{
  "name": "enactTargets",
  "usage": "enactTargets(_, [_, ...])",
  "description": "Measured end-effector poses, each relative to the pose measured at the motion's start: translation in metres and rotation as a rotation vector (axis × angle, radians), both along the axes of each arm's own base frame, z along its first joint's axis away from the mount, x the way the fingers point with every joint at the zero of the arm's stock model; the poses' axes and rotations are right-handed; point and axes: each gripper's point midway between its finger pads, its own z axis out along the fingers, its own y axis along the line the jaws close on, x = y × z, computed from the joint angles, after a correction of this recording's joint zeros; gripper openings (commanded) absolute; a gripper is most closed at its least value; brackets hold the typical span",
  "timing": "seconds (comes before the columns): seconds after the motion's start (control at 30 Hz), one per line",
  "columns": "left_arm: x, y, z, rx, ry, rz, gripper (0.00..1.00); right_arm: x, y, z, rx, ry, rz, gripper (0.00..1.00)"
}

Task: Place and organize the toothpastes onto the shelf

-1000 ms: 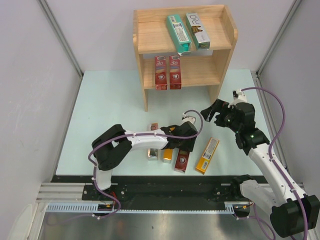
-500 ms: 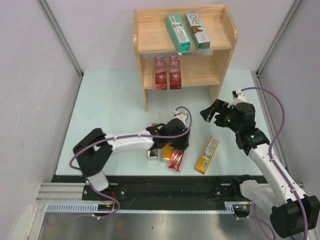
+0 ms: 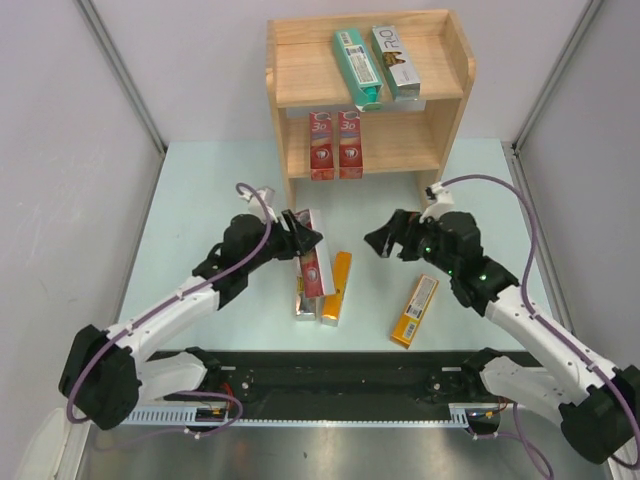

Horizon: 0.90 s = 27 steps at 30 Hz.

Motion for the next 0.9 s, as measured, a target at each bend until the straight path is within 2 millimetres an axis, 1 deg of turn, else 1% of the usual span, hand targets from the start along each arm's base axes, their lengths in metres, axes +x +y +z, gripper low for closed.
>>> enactTargets(0.13, [0.008, 0.021, 0.013, -0.073, -0.006, 0.054, 0.67, -0.021, 0.044, -0.004, -0.007, -0.012, 0.112, 1.00])
enactTargets(0.27, [0.020, 0.038, 0.018, -0.128, 0.005, 0.102, 0.68, -0.035, 0.078, -0.008, -0.007, -0.032, 0.175, 1.00])
enactTargets(0.37, [0.022, 0.041, 0.019, -0.156, 0.016, 0.110, 0.68, -0.045, 0.100, -0.012, 0.000, -0.035, 0.210, 1.00])
enactTargets(0.53, [0.020, 0.039, 0.022, -0.189, 0.026, 0.098, 0.68, -0.055, 0.125, -0.022, 0.009, -0.026, 0.241, 1.00])
enactTargets(0.63, [0.021, 0.039, 0.024, -0.198, 0.024, 0.097, 0.68, -0.056, 0.133, -0.033, -0.003, -0.007, 0.232, 1.00])
enactTargets(0.7, [0.022, 0.040, 0.025, -0.203, 0.025, 0.099, 0.66, -0.056, 0.135, -0.040, -0.020, 0.000, 0.219, 1.00])
enactTargets(0.8, [0.022, 0.040, 0.025, -0.206, 0.027, 0.094, 0.65, -0.050, 0.132, -0.045, -0.044, -0.001, 0.185, 1.00])
enactTargets(0.9, [0.022, 0.041, 0.025, -0.208, 0.027, 0.091, 0.65, -0.043, 0.126, -0.046, -0.062, -0.012, 0.155, 1.00])
